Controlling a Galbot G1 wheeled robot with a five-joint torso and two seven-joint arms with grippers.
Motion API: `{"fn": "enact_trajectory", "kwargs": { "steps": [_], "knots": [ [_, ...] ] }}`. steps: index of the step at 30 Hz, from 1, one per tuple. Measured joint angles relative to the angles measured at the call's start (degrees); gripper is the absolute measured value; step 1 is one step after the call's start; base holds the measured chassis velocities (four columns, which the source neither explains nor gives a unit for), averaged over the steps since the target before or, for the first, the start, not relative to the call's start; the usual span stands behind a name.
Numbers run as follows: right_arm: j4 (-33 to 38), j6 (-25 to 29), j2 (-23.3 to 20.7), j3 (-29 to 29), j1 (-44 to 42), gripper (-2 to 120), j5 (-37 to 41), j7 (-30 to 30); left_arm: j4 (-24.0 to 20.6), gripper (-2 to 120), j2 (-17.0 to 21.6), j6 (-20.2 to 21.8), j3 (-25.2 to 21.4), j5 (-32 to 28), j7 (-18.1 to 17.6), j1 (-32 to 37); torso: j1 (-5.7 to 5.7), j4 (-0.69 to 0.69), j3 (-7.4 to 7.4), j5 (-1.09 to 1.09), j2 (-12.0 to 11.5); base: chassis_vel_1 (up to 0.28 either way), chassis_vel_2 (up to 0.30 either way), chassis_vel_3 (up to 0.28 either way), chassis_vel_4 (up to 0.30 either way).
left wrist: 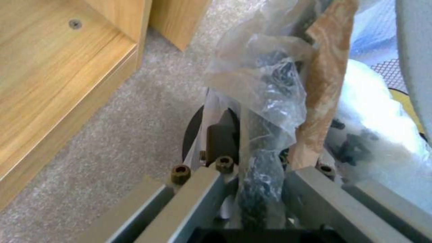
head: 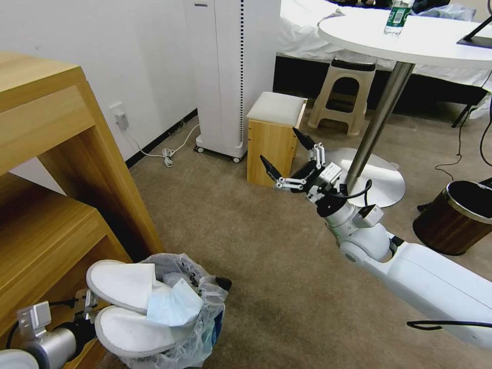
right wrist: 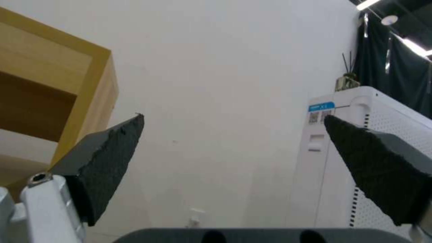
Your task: Pick up the trash bin and place the garbage on the floor into it.
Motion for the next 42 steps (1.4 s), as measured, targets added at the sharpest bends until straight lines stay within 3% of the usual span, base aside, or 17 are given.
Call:
{"fn": "enact_trajectory", "kwargs": {
  "steps": [17,42],
  "knots": [
    [0.6,0.2,-0.7,3.4,-2.7,100,-0.9,-0.2,6.3,0,0.3,-0.2,2.3,0.8,-0.2,-3.2,0.01,-0.01,0.0,-0.01,0.0,0.0,0.0,0.0,0.0],
    [1.3,0.0,-1.7,5.8,-3.9,100,-0.6,-0.5,9.3,0,-0.7,-0.5,5.0,1.9,-0.6,-4.5,0.01,-0.01,0.01,0.0,0.0,0.0,0.0,0.0,0.0]
  ]
}}
